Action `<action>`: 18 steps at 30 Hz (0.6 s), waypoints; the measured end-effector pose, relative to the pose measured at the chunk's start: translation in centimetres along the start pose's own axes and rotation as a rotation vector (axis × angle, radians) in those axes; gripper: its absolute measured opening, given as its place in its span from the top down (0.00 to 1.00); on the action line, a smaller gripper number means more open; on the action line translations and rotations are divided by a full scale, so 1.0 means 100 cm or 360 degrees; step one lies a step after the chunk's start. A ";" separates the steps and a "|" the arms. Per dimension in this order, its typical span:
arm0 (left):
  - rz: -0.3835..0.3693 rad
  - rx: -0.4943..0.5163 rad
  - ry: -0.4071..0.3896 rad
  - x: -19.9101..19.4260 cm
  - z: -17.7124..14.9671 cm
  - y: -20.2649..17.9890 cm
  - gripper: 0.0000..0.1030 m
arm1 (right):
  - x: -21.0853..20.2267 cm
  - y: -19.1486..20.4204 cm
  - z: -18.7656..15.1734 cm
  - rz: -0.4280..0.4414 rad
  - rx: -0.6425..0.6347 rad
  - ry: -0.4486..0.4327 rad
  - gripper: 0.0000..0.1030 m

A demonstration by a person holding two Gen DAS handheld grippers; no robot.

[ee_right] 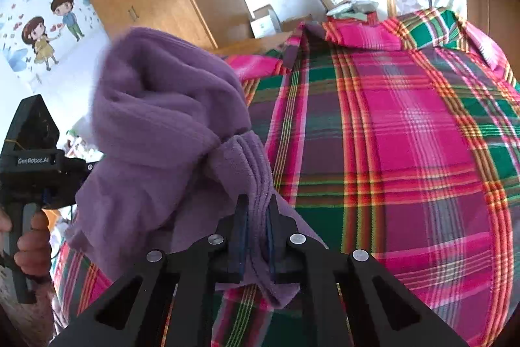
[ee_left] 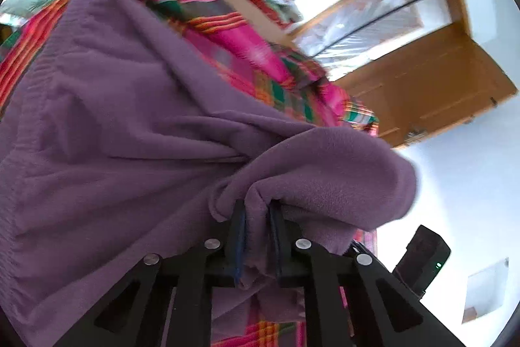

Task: Fold clothes
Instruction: 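Lift the fleece with both grippers and spread it over the blanket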

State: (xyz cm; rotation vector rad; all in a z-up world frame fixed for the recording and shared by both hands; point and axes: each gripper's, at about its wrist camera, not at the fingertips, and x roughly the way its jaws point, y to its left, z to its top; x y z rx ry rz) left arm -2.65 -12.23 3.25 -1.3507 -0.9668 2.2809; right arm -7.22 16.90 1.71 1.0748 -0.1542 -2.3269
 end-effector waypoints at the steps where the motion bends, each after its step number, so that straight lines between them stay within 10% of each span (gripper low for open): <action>1: -0.0027 0.0030 -0.0002 0.000 -0.001 -0.007 0.88 | -0.004 -0.001 0.001 -0.0006 0.0009 -0.0027 0.91; 18: -0.0229 0.0289 0.0194 0.053 -0.023 -0.091 0.88 | -0.083 -0.057 0.004 -0.0241 0.0184 -0.0291 0.91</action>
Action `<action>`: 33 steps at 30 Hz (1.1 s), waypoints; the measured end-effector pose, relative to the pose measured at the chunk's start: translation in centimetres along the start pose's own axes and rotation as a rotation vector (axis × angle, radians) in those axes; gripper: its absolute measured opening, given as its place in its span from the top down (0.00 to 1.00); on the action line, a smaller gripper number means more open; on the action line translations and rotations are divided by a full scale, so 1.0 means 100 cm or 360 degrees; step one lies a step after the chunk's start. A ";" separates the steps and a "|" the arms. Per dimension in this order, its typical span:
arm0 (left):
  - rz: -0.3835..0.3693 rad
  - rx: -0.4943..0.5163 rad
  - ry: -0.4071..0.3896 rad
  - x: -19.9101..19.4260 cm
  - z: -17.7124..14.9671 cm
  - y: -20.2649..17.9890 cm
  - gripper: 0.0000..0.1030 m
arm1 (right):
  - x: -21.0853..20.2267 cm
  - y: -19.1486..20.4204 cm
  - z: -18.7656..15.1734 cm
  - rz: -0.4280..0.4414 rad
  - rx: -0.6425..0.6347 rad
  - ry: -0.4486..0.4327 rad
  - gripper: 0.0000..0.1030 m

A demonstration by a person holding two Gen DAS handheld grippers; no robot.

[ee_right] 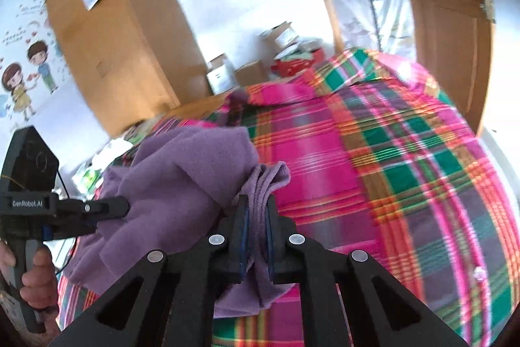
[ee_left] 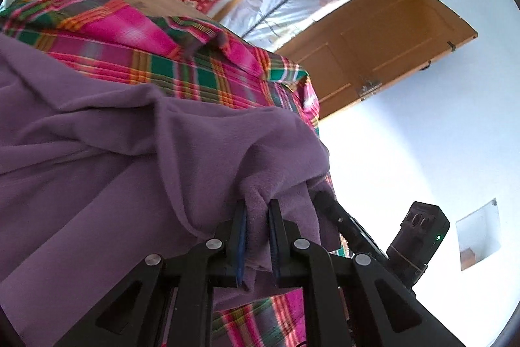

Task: Fold clothes
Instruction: 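Lift the fleece with both grippers and spread it over the blanket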

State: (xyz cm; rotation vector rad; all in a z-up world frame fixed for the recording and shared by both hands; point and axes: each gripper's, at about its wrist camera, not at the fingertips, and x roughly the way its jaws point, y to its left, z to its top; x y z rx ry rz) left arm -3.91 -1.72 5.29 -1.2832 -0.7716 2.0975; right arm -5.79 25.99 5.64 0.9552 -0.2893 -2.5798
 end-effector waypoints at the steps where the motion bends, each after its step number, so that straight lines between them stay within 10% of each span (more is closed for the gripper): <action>1: -0.0003 -0.0002 0.0007 0.004 0.001 -0.002 0.88 | -0.003 -0.004 0.001 -0.0017 0.0009 -0.0011 0.91; 19: 0.0040 -0.0001 0.0220 0.061 0.006 -0.010 0.86 | -0.041 -0.070 0.025 -0.0458 0.0127 -0.0247 0.91; 33: 0.0201 -0.0199 0.0128 0.009 0.002 0.046 0.68 | -0.023 -0.084 0.021 -0.0611 0.0086 -0.0097 0.82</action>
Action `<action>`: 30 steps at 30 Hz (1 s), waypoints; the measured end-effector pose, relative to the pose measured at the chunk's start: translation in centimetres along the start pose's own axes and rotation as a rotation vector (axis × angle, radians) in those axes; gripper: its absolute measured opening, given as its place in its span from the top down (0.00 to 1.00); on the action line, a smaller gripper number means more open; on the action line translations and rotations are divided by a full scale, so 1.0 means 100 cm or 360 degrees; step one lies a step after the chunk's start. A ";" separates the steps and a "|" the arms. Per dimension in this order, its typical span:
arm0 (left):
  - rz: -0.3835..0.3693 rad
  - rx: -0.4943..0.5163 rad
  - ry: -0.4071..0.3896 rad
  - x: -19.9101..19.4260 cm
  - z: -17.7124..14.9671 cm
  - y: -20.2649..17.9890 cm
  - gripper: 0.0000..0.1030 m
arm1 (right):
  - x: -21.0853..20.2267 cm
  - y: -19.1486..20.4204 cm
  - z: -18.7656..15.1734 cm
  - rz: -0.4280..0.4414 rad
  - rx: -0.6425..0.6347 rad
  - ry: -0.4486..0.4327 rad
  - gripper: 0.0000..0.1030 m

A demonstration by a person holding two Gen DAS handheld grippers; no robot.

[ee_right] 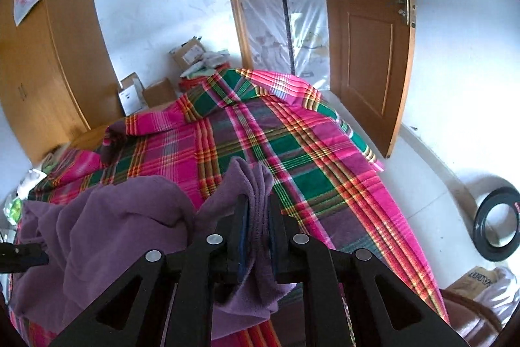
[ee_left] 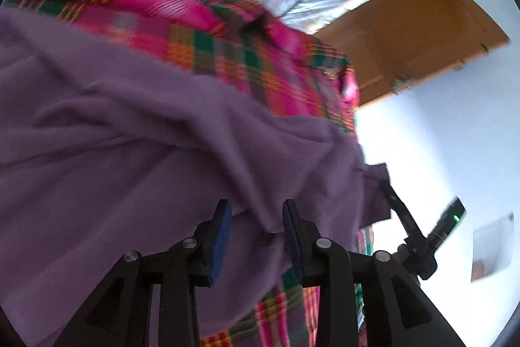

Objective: Fold clothes

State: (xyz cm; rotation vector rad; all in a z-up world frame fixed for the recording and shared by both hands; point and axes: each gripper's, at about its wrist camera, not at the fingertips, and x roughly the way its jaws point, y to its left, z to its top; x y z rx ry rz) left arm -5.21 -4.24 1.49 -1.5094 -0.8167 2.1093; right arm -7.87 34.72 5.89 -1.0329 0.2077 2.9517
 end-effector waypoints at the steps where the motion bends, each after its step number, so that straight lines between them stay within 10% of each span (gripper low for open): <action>1: -0.0014 -0.0024 0.0009 0.002 0.000 0.004 0.68 | -0.003 0.001 0.000 -0.0012 -0.0013 -0.0015 0.77; 11: -0.0108 -0.0035 0.0040 0.024 0.010 -0.005 0.68 | -0.024 0.008 -0.010 0.0077 -0.0006 0.0003 0.73; 15: -0.0130 -0.0049 0.0011 0.023 0.014 -0.010 0.93 | -0.033 0.024 -0.022 0.0211 -0.0059 0.0022 0.73; 30: -0.0263 0.0011 -0.0243 -0.027 0.038 -0.049 0.94 | -0.054 0.105 -0.057 0.0482 -0.0487 -0.0005 0.61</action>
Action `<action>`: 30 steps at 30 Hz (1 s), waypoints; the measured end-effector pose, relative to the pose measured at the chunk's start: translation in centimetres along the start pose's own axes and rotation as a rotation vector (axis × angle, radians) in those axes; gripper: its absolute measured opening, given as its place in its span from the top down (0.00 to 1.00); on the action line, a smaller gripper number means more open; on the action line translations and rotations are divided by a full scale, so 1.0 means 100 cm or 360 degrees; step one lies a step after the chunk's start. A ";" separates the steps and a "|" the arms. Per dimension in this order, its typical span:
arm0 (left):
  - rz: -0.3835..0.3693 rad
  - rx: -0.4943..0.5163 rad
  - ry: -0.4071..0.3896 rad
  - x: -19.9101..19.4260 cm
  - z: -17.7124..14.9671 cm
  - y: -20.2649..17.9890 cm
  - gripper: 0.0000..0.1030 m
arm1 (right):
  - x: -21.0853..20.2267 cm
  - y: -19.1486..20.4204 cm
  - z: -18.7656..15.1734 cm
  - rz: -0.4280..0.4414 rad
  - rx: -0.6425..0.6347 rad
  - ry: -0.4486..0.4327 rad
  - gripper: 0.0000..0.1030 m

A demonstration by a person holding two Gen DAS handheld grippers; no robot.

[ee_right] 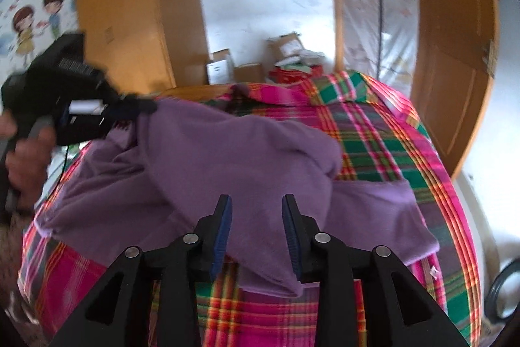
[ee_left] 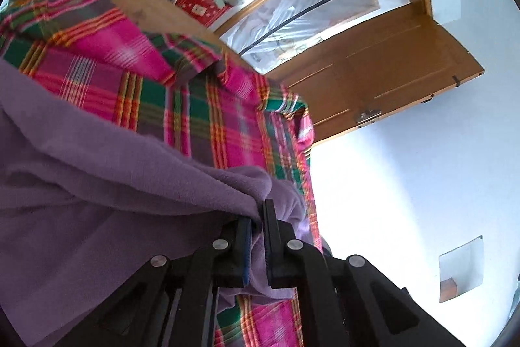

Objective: Fold clothes

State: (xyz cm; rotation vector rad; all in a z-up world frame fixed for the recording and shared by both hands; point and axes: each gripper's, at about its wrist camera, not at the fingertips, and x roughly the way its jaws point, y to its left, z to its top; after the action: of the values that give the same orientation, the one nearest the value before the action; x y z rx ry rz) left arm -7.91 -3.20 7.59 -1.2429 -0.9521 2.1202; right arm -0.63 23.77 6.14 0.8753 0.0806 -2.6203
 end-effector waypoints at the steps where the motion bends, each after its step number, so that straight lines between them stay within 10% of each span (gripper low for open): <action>1: -0.0003 0.0009 -0.0011 0.000 0.002 -0.003 0.94 | 0.001 0.004 -0.001 -0.0002 -0.0022 -0.0001 0.55; 17: -0.0099 0.0020 -0.0143 -0.028 0.016 -0.017 0.94 | 0.022 0.036 -0.004 -0.0197 -0.0201 -0.0016 0.54; 30: -0.0139 0.0012 -0.0187 -0.042 0.015 -0.016 0.94 | 0.009 0.016 0.008 -0.0120 0.0073 -0.0107 0.54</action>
State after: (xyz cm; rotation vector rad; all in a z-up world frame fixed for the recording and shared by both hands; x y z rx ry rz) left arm -7.23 -5.62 11.62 -1.0629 -1.0281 2.1454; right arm -1.19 21.85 6.35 0.8133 0.0367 -2.7294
